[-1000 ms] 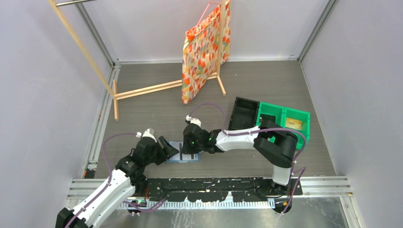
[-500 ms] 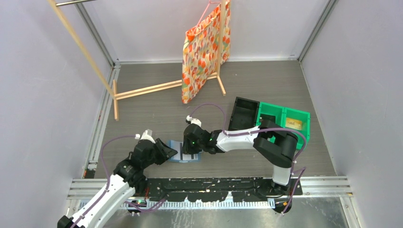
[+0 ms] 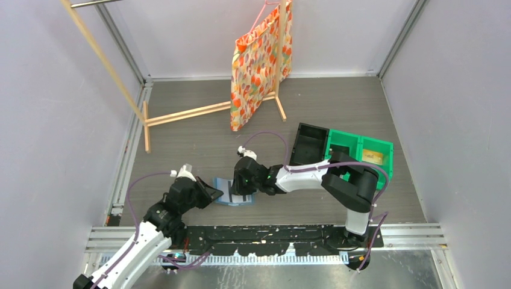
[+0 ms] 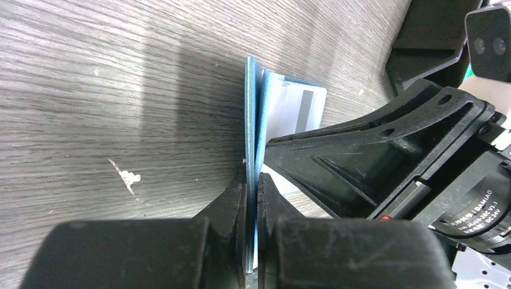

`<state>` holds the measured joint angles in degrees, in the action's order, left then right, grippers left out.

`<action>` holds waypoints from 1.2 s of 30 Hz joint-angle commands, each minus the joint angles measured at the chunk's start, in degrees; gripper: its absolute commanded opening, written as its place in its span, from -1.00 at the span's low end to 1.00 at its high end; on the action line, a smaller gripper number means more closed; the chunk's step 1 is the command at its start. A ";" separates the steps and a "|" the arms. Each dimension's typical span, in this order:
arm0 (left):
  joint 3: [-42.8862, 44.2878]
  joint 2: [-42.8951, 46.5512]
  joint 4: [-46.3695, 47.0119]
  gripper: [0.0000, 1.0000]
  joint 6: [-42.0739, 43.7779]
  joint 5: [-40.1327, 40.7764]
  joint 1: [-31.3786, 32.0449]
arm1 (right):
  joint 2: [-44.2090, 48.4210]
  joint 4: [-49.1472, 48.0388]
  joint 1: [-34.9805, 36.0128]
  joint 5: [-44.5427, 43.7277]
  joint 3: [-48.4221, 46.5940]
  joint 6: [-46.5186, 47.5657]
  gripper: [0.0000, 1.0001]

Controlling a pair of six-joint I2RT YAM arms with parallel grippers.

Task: Take the credit cards out of the card holder
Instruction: Remove the credit card from the card holder.

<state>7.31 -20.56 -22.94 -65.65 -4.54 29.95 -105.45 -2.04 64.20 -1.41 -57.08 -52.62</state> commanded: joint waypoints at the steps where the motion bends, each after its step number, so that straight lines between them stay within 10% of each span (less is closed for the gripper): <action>1: -0.25 -1.51 1.87 -0.99 0.07 0.34 -0.25 | 2.31 2.24 -0.41 -0.77 2.90 -0.02 -0.55; 18: -2.75 -4.40 22.33 -0.99 -2.01 -12.83 -0.25 | 25.01 -22.32 -8.23 13.69 25.06 -14.24 -0.23; 36: -6.94 13.01 23.12 -0.99 -10.93 -10.76 -0.25 | 22.57 -36.51 -8.68 15.00 29.41 -22.23 0.02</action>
<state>0.75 -9.69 -2.42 -74.48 -14.68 29.91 -84.49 -34.96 55.75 14.26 -28.80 -73.80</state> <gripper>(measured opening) 0.043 0.504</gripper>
